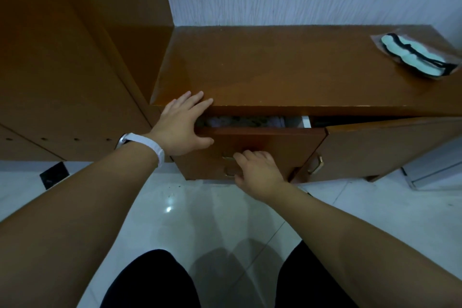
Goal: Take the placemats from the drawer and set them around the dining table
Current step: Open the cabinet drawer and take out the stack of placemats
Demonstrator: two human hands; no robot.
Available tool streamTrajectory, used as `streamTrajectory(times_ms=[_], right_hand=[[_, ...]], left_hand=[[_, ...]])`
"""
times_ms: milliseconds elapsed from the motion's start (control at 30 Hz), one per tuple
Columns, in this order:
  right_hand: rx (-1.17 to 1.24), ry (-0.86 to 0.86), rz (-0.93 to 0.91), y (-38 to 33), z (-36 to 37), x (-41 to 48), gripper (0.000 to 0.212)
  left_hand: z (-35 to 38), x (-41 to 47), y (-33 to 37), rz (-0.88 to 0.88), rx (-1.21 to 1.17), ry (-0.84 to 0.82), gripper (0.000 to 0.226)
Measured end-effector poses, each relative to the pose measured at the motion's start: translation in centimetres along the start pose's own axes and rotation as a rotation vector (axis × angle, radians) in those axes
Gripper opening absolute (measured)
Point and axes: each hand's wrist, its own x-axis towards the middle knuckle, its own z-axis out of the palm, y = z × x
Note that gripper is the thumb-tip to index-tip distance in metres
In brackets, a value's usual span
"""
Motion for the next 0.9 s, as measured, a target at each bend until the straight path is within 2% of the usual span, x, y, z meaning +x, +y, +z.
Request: streamTrajectory(times_ms=[300,533,900], right_hand=[[-0.006,0.069,-0.004,-2.0,1.6,-5.0,0.051],[0.01,0.094,0.014,-3.4,2.5,-8.9,0.037],[0.039,-0.15,-0.001,-3.6,1.0,-10.3,0.063]], left_hand=[[0.2,-0.3,0.5,-0.015,0.019,0.002,0.094],[1.0,-0.4,0.6,-0.031,0.023,0.063,0.09],[1.4,-0.3,0.2,-0.018,0.035,0.112,0.085]])
